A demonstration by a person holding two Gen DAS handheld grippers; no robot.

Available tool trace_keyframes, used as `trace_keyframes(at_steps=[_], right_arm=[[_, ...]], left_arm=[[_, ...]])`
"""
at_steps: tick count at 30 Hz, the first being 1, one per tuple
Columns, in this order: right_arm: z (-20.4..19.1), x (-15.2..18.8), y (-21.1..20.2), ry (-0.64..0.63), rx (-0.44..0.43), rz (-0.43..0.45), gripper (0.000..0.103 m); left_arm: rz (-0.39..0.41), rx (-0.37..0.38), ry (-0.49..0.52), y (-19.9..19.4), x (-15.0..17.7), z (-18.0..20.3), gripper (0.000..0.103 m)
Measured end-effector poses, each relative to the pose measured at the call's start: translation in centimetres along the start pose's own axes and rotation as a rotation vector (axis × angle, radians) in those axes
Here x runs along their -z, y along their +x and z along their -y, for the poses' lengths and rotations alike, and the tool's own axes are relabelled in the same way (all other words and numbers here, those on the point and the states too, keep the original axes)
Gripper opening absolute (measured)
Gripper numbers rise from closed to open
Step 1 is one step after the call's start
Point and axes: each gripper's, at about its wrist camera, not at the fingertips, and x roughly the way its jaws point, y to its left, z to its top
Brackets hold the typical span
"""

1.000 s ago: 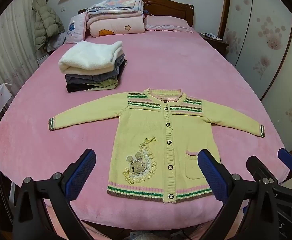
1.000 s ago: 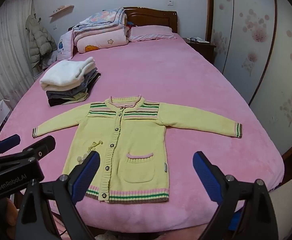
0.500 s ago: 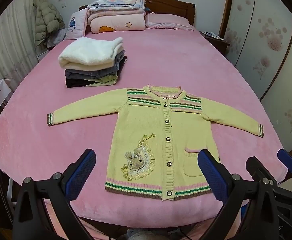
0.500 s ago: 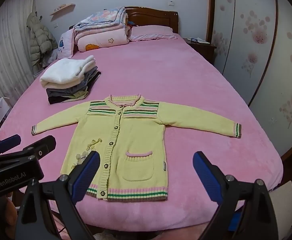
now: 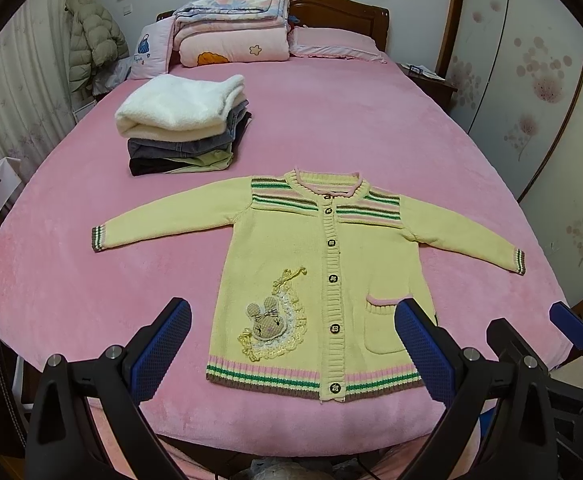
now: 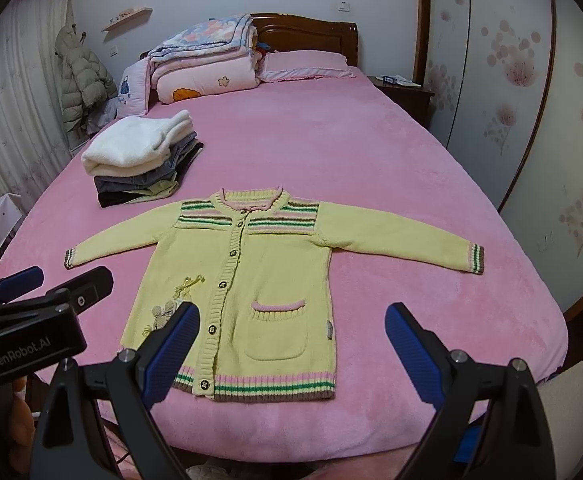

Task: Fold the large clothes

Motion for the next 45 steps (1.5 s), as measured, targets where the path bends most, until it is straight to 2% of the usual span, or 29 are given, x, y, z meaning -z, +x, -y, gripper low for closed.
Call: trace_keyframes(at_steps=[14, 32, 39, 45], right_arm=[[-0.3, 0.3, 0.4, -0.007, -0.007, 0.006, 0.095], [0.3, 1.0, -0.1, 0.007, 0.003, 0.009, 0.095], [1.0, 0.7, -0.3, 0.024, 0.002, 0.008, 0.095], [1.1, 0.4, -0.6, 0.026, 0.000, 0.021, 0.095]], left_arm=[[0.019, -0.020, 0.016, -0.1, -0.3, 0.5, 0.101], [-0.018, 0.031, -0.011, 0.4, -0.2, -0.1, 0.101], [-0.002, 0.016, -0.028, 0.2, -0.3, -0.4, 0.101], [0.025, -0.025, 0.003, 0.2, -0.9, -0.3, 0.101]])
